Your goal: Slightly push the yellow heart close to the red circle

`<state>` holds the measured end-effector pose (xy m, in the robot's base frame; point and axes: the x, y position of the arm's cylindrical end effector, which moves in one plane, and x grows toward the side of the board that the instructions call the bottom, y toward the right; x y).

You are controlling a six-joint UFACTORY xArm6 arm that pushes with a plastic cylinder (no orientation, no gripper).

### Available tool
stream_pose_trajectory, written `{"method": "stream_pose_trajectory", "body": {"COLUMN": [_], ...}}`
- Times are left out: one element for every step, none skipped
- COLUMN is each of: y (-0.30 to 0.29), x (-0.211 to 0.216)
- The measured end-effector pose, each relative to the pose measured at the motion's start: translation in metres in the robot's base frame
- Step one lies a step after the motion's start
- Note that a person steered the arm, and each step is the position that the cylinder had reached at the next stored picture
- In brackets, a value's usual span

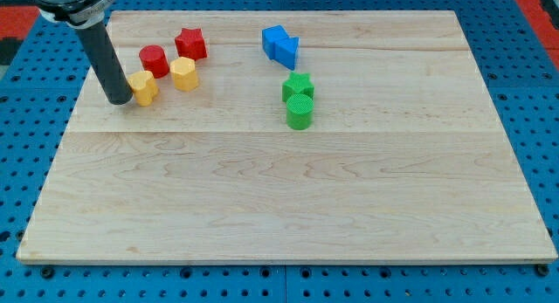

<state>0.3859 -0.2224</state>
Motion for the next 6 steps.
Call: {"method": "stream_pose_trajectory", "body": {"y": [-0.013,-0.012,0.014,0.023,0.020,0.047], "x": [0.017,0.047,0.031,0.000,0.000,0.024]}}
